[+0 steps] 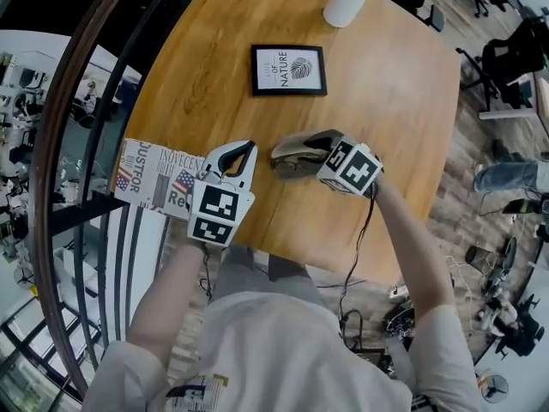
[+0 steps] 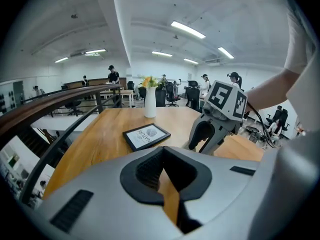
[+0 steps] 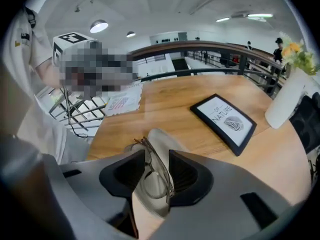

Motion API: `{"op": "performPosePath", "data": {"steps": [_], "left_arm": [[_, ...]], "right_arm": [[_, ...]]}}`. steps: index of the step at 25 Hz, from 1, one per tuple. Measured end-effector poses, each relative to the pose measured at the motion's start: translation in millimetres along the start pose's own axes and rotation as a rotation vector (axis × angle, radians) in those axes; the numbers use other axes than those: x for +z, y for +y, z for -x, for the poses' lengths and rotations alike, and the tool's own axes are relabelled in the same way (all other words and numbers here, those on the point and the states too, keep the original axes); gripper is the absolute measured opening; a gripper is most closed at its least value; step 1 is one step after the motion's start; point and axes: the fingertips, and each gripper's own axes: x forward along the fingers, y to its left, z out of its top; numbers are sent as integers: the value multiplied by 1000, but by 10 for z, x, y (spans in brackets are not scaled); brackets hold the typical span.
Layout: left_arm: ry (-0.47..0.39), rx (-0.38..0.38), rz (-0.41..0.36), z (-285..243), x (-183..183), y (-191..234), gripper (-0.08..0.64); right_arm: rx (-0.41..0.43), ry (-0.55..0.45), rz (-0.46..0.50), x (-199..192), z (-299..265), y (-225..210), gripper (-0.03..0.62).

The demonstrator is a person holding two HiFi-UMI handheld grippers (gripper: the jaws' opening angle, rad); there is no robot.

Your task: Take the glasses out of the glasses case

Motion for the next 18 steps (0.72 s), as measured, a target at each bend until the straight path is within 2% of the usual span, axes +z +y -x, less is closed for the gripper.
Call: {"op": "performPosePath", "data": {"steps": [5, 8, 11, 18], "left_arm": [[56, -1, 65, -11, -317, 46, 15], [75, 3, 102, 33, -444, 60, 15], [84, 8, 134, 68, -538, 74, 15], [94, 12, 158, 167, -608, 67, 15]], "right_arm": [[43, 106, 45, -200, -285, -27, 164], [54, 144, 56, -272, -422, -34, 130], [75, 184, 73, -314, -540, 14, 130], [74, 238, 192, -276, -547, 74, 69]]}}
